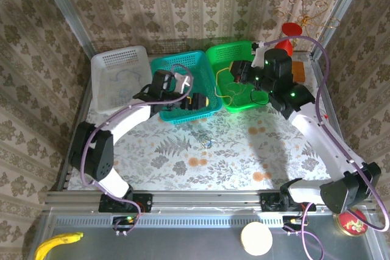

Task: Untangle the cables

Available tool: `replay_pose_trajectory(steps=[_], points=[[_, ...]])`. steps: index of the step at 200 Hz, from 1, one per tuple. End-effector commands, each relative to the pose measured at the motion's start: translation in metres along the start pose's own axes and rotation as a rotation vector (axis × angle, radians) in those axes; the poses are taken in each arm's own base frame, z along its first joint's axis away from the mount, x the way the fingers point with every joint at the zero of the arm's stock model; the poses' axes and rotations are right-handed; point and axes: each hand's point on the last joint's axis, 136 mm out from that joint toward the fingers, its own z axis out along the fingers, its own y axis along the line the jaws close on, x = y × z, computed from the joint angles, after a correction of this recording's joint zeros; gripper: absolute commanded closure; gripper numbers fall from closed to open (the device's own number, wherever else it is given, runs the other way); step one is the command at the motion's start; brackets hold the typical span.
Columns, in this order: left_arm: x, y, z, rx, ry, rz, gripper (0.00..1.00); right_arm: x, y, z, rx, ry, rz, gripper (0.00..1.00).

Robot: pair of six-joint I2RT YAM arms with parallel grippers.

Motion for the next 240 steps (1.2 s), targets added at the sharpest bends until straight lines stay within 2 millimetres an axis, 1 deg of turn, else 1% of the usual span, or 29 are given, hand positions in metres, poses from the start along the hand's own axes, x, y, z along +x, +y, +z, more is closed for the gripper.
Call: replay_pose_trajectory(steps=[1, 3, 8, 10, 13, 34, 71, 89, 96, 100, 121, 129, 139, 151, 160, 170, 189, 202, 224, 225, 240], points=[[-0.035, -0.003, -0.025, 0.001, -0.174, -0.043, 0.0, -0.004, 0.007, 0.019, -0.039, 0.006, 0.0, 1.0], [-0.041, 0.004, -0.032, -0.011, -0.196, -0.054, 0.0, -0.004, 0.008, 0.021, -0.04, 0.009, 0.0, 1.0], [-0.045, 0.007, -0.039, -0.014, -0.219, -0.063, 0.0, -0.005, 0.011, 0.022, -0.048, 0.007, -0.002, 1.0], [-0.046, 0.007, -0.041, -0.012, -0.225, -0.063, 0.0, -0.001, 0.007, 0.031, -0.038, 0.024, 0.001, 1.0], [-0.047, 0.006, -0.043, -0.01, -0.231, -0.065, 0.0, 0.002, 0.006, 0.036, -0.037, 0.034, 0.002, 1.0], [-0.052, 0.006, -0.057, -0.004, -0.263, -0.073, 0.0, 0.009, 0.005, 0.066, -0.038, 0.07, 0.0, 1.0], [-0.051, 0.013, -0.078, -0.042, -0.309, -0.091, 0.0, 0.027, 0.012, 0.129, -0.053, 0.149, -0.018, 1.0], [-0.05, 0.015, -0.087, -0.058, -0.33, -0.096, 0.0, 0.044, 0.007, 0.165, -0.039, 0.199, -0.026, 1.0], [-0.05, 0.015, -0.09, -0.066, -0.335, -0.098, 0.0, 0.046, 0.007, 0.177, -0.038, 0.207, -0.029, 1.0], [-0.05, 0.015, -0.092, -0.069, -0.34, -0.098, 0.0, 0.051, 0.003, 0.186, -0.03, 0.222, -0.027, 1.0], [-0.049, 0.016, -0.099, -0.09, -0.358, -0.097, 0.0, 0.064, -0.003, 0.223, -0.018, 0.259, -0.035, 1.0], [-0.048, 0.015, -0.101, -0.094, -0.361, -0.098, 0.0, 0.07, -0.006, 0.235, -0.014, 0.277, -0.041, 0.93], [-0.047, 0.015, -0.104, -0.099, -0.365, -0.1, 0.0, 0.076, -0.009, 0.247, -0.005, 0.297, -0.054, 0.79], [-0.046, 0.016, -0.105, -0.103, -0.366, -0.102, 0.0, 0.079, -0.013, 0.257, 0.005, 0.309, -0.067, 0.63], [-0.045, 0.015, -0.106, -0.103, -0.364, -0.103, 0.0, 0.081, -0.015, 0.262, 0.011, 0.321, -0.075, 0.56], [-0.043, 0.015, -0.107, -0.107, -0.364, -0.104, 0.0, 0.077, -0.013, 0.262, 0.009, 0.319, -0.087, 0.52], [-0.041, 0.013, -0.11, -0.111, -0.365, -0.105, 0.0, 0.068, -0.004, 0.252, -0.006, 0.313, -0.109, 0.5], [-0.038, 0.013, -0.113, -0.116, -0.368, -0.106, 0.0, 0.058, 0.006, 0.24, -0.027, 0.299, -0.119, 0.5], [-0.032, 0.013, -0.115, -0.125, -0.366, -0.115, 0.0, 0.051, 0.022, 0.213, -0.066, 0.281, -0.121, 0.5], [-0.032, 0.013, -0.115, -0.125, -0.366, -0.115, 0.0, 0.053, 0.021, 0.213, -0.065, 0.286, -0.121, 0.5], [-0.023, 0.016, -0.113, -0.136, -0.354, -0.124, 0.0, 0.054, 0.027, 0.192, -0.079, 0.279, -0.115, 0.5]])
